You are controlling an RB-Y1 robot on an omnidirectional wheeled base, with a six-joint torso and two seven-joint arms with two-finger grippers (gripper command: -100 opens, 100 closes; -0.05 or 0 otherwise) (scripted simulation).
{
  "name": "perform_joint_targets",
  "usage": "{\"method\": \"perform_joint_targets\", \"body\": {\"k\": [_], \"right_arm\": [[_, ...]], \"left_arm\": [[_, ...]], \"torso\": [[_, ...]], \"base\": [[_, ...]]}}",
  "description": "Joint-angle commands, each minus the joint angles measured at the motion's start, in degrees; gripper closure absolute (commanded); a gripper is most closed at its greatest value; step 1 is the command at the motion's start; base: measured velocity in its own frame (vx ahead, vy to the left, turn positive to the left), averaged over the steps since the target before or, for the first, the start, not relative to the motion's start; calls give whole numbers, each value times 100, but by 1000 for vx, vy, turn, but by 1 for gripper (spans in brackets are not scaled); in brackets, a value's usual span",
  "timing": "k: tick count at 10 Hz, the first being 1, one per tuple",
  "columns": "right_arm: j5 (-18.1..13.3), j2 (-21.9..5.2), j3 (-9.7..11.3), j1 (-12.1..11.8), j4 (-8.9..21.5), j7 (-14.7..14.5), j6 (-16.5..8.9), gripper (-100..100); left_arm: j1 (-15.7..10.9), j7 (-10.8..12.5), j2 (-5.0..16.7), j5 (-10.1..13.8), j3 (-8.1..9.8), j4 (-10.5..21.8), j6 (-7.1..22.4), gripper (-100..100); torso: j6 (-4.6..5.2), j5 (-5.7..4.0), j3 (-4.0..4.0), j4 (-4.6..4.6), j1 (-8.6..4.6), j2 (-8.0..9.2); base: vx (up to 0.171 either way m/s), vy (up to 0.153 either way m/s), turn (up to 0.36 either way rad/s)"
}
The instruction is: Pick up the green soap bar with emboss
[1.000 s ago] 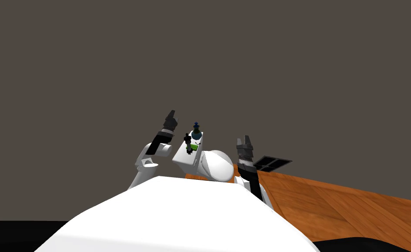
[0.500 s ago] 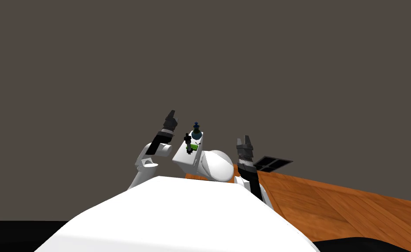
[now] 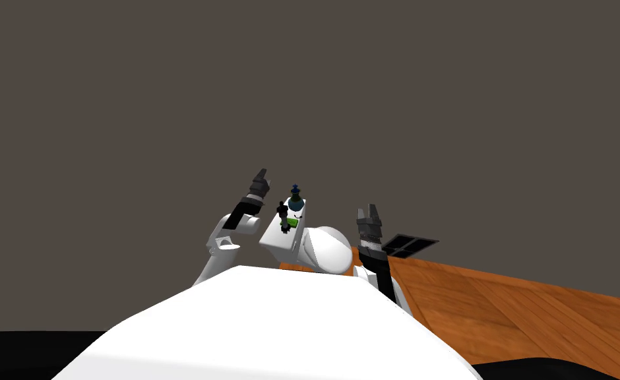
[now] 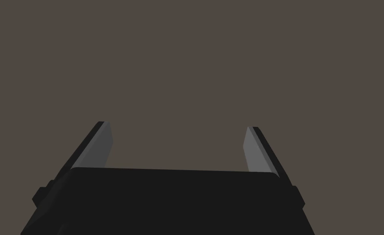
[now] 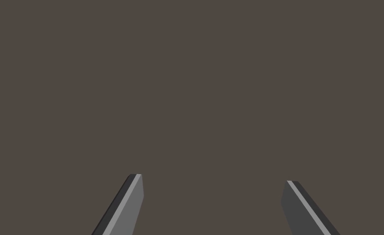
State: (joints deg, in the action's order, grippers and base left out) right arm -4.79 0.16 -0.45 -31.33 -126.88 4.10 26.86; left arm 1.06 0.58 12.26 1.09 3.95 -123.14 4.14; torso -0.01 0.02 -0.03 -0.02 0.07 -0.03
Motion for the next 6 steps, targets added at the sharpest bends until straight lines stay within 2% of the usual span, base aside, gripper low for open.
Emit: {"method": "perform_joint_targets", "body": {"k": [1,2,6], "right_arm": [[0,0,0,0,0,0,0,0],[0,0,0,0,0,0,0,0],[0,0,0,0,0,0,0,0]], "left_arm": [[-45,112,44,70,7,52,286,-100],[-45,112,44,70,7,52,349,-100],[-222,339,112,214,11,199,1022,-100]], "torso": [[0,0,0,0,0,0],[-1,0,0,0,1,0],[-1,-1,1,0,-5,3]], "base": [[13,17,-50],[3,5,-13],[9,1,-41]]}}
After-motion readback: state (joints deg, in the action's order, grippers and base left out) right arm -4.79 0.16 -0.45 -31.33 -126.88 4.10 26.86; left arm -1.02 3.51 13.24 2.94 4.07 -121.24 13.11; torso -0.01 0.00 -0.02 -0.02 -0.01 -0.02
